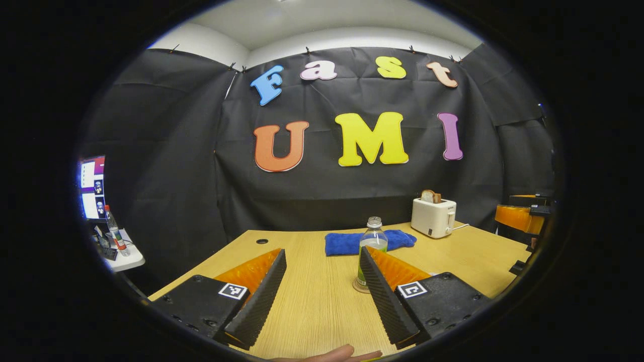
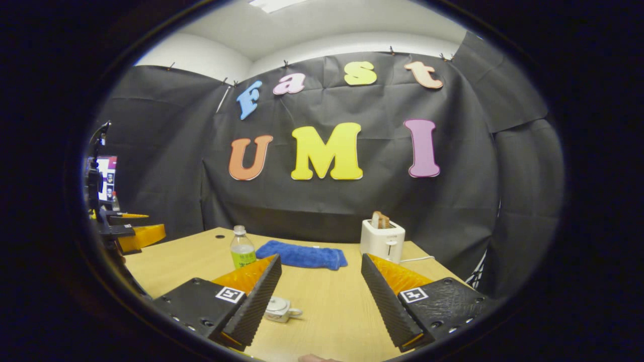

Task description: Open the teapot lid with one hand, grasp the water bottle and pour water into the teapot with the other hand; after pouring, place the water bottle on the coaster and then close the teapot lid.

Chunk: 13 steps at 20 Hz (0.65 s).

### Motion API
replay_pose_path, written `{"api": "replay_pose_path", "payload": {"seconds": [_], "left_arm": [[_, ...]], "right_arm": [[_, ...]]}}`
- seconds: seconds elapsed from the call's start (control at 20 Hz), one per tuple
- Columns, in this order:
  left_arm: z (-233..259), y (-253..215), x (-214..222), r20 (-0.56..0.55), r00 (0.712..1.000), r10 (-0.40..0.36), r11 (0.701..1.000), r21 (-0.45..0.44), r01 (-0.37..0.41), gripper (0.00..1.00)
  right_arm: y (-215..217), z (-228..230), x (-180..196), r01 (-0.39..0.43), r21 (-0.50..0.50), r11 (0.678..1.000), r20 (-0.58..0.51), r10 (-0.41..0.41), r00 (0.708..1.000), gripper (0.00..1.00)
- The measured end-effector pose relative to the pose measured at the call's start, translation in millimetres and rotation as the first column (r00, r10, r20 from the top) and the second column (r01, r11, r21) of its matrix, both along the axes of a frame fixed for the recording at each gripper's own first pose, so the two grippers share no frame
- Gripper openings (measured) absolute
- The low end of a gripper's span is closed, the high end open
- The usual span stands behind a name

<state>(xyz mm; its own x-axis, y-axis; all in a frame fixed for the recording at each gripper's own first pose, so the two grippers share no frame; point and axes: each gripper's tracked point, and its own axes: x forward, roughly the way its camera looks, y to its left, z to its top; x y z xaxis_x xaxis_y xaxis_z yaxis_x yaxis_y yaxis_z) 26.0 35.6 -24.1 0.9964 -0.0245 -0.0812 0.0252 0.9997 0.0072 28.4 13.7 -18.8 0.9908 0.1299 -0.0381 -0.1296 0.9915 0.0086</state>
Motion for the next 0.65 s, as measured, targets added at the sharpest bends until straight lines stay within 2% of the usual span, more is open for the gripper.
{"api": "replay_pose_path", "payload": {"seconds": [0.65], "left_arm": [[5,-13,-3,0.018,1.0,-0.019,1.0,0.0,0.019,0.93]], "right_arm": [[-15,2,0,0.032,0.014,0.999,-0.002,-0.032,1.0,0.96]]}}
